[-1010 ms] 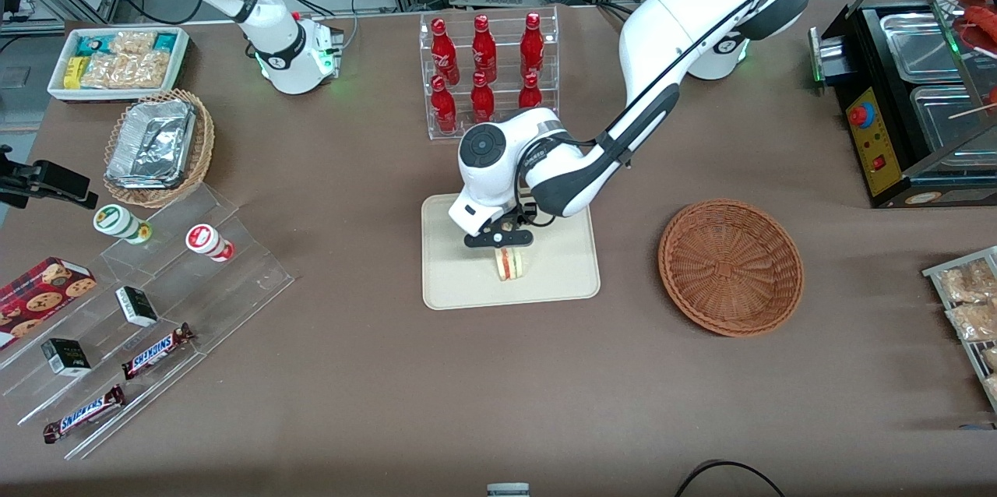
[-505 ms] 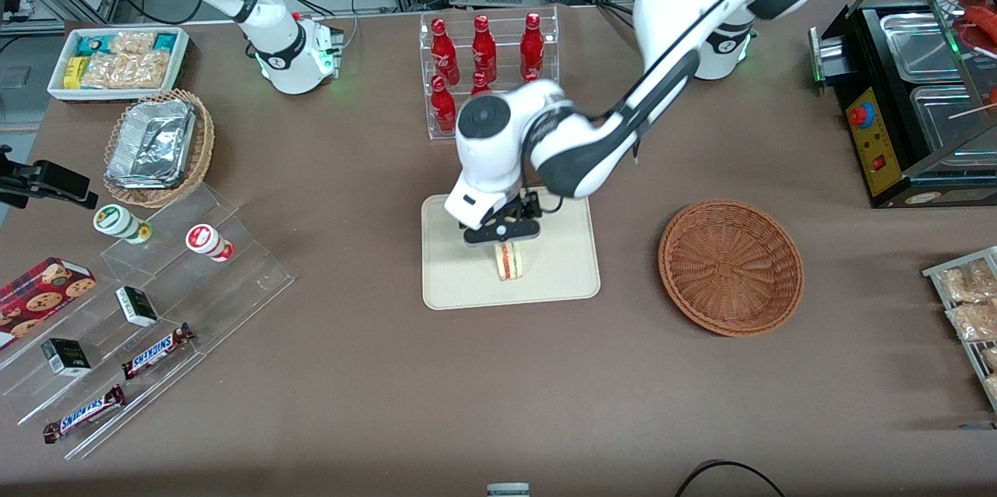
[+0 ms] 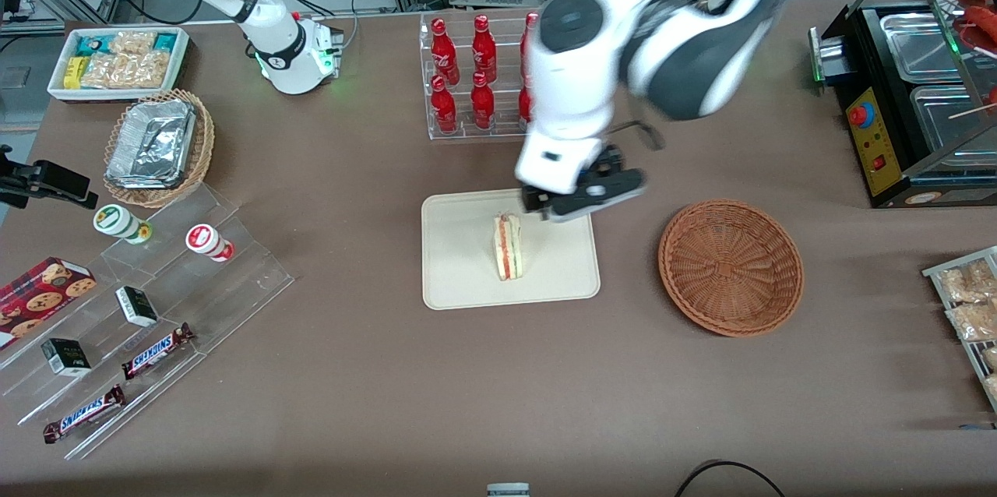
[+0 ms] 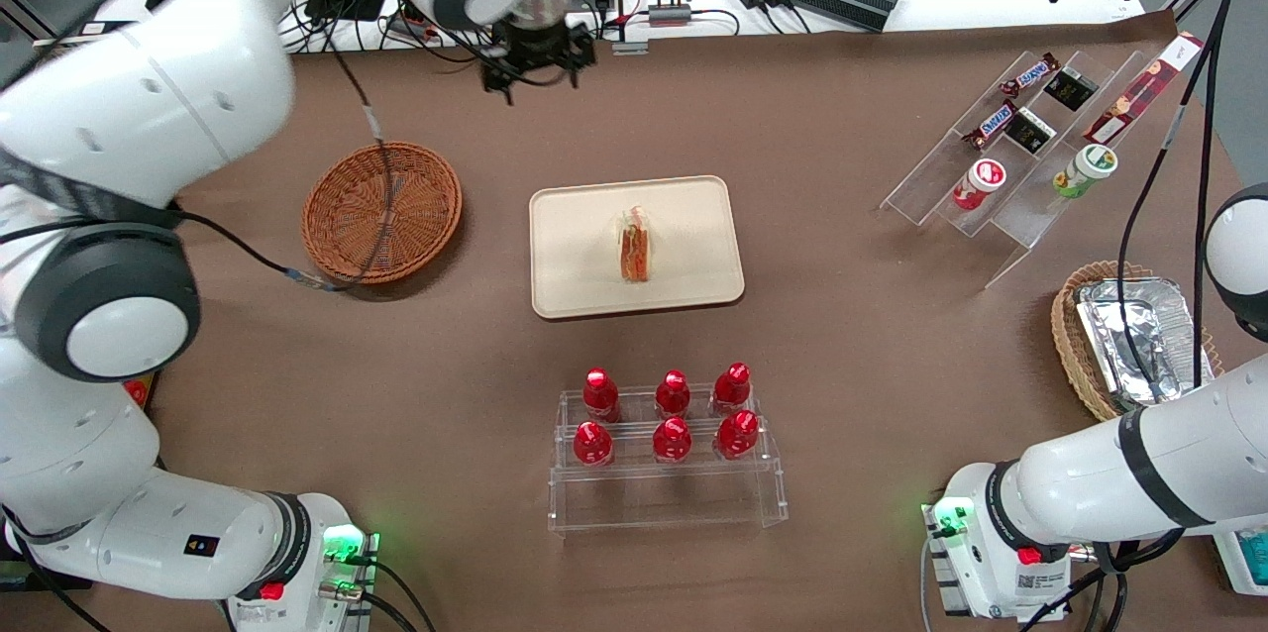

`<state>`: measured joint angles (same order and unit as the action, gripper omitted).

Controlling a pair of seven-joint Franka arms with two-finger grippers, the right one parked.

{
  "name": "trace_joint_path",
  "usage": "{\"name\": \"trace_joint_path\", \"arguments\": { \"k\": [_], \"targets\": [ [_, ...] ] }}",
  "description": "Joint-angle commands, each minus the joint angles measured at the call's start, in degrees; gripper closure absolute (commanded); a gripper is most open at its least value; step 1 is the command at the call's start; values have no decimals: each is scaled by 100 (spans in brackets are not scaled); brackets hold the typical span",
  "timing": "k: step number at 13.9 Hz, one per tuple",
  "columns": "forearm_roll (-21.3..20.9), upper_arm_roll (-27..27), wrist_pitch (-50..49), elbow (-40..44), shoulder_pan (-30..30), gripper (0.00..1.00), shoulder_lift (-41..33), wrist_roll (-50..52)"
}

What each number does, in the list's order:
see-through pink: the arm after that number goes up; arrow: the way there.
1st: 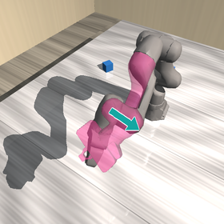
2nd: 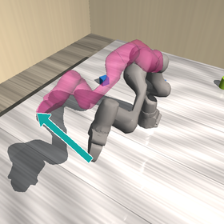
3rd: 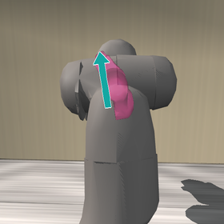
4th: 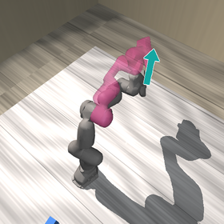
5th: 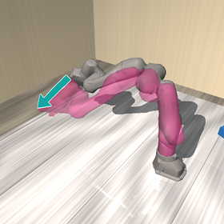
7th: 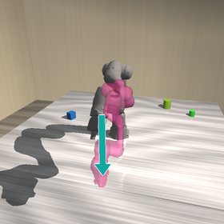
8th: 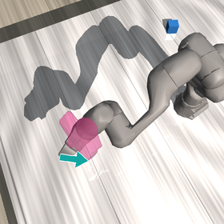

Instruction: Place sandwich from basket to tray

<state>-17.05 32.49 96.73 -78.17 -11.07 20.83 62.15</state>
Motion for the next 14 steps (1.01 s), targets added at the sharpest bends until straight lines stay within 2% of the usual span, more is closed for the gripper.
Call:
{"name": "trace_joint_path", "arguments": {
  "k": [1,3,6,10,14],
  "targets": [
    [614,-23,-600,-216,621,0,-710,-1121],
    [843,-154,-979,-225,956,0,-1027,-1965],
    [1396,-1365,-1304,-251,870,0,-1484,-3406],
    [1381,-2280,-1691,-400,852,0,-1775,-4850],
    [1424,-2835,-1386,-1102,852,0,-2232,-5791]
  ]
}}
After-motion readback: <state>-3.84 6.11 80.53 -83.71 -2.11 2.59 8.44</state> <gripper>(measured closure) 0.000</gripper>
